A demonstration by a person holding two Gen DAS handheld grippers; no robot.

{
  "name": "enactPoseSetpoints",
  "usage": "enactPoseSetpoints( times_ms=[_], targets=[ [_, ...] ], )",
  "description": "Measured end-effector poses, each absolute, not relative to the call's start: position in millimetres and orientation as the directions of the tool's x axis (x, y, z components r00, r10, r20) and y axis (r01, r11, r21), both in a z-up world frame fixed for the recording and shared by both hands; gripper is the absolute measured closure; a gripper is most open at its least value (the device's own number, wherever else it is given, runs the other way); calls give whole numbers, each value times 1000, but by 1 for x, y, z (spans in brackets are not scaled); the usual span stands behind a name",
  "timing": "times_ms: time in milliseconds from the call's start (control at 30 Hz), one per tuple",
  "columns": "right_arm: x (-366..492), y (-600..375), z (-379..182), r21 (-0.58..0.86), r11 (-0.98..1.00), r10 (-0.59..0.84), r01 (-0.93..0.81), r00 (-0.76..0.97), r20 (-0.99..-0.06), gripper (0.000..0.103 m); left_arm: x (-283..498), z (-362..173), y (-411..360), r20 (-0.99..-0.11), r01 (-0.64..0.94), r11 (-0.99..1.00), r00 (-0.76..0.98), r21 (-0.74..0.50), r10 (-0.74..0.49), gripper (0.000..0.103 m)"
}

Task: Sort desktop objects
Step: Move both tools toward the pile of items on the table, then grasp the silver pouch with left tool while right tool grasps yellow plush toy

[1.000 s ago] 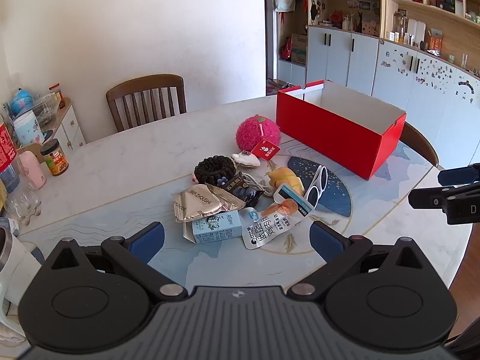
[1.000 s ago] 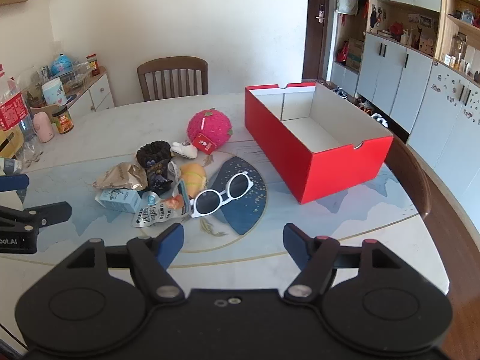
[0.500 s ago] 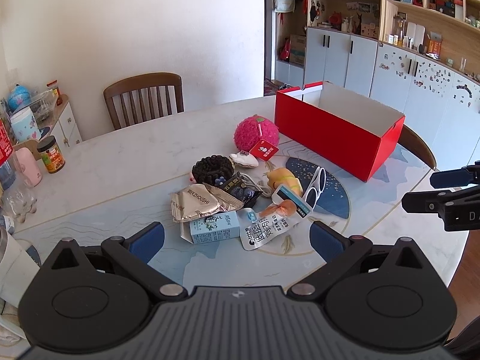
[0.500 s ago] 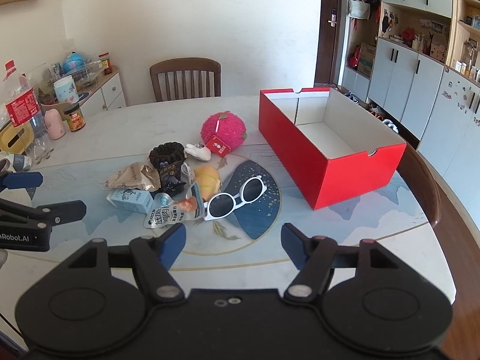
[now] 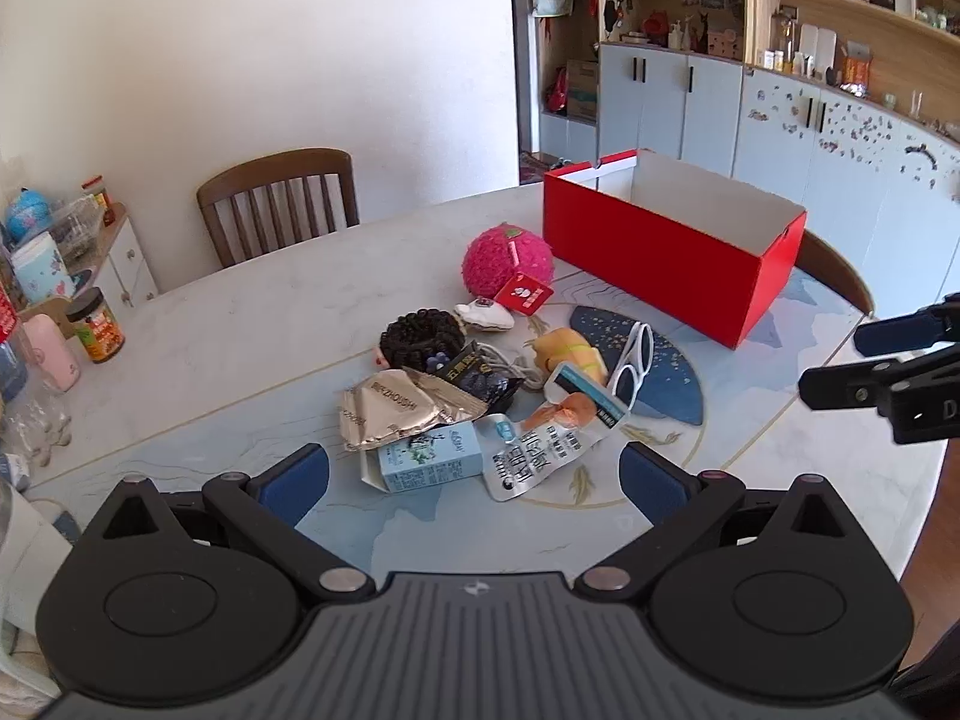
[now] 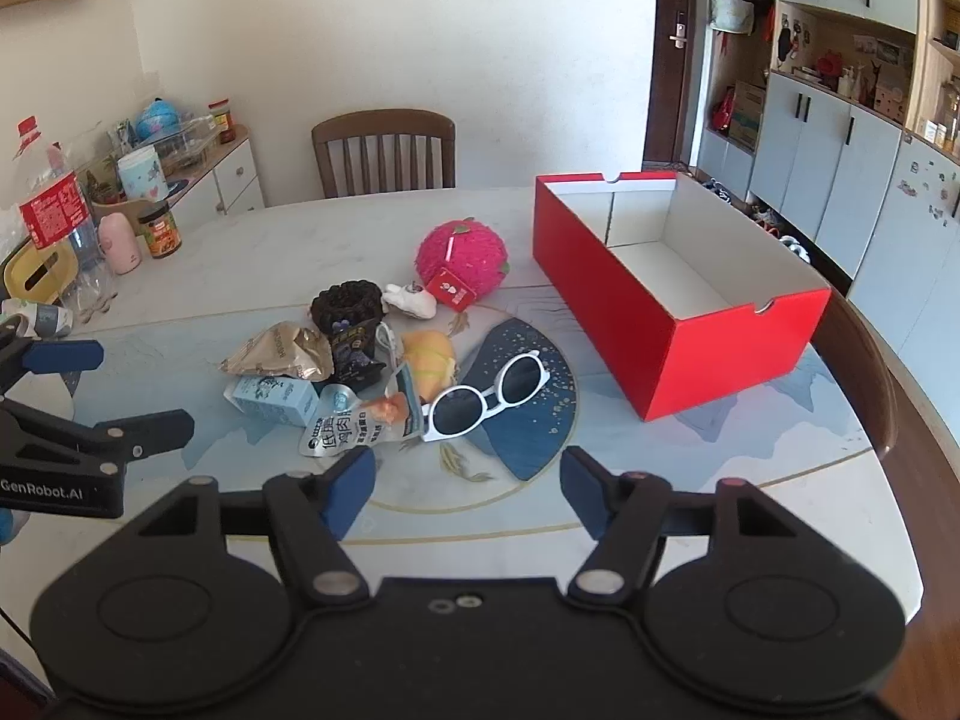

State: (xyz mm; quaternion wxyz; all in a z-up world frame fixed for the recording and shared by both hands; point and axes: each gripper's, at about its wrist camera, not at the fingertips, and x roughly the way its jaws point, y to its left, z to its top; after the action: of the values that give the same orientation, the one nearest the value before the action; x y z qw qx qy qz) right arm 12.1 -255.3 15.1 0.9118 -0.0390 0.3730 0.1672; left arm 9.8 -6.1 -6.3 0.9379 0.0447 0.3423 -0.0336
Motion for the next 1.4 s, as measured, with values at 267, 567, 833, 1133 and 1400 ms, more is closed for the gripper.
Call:
enactPoseSetpoints(
  times_ms=[267,567,833,1133,1400],
  targets=[
    [17,-244,16,7,920,302,-391,700,-648,0,17,-12,6,-639,112,994,766,21,-73,0],
    [48,-224,-10,-65,853,330,-518,631,-702,0,37,-37,28,-653,79,997,755,-8,-65,0],
    [100,-216,-26,-36,831,363,-555,591,-721,0,80,-49,39,-675,-30,999,737,20,36,0],
    [157,-198,-52,16,826,383,-564,540,-749,0,138,-81,63,-749,-118,992,661,-52,39,14],
    [189,-186,-73,86,837,390,-540,479,-787,0,176,-114,82,-819,-185,972,573,-144,-13,16]
  ],
)
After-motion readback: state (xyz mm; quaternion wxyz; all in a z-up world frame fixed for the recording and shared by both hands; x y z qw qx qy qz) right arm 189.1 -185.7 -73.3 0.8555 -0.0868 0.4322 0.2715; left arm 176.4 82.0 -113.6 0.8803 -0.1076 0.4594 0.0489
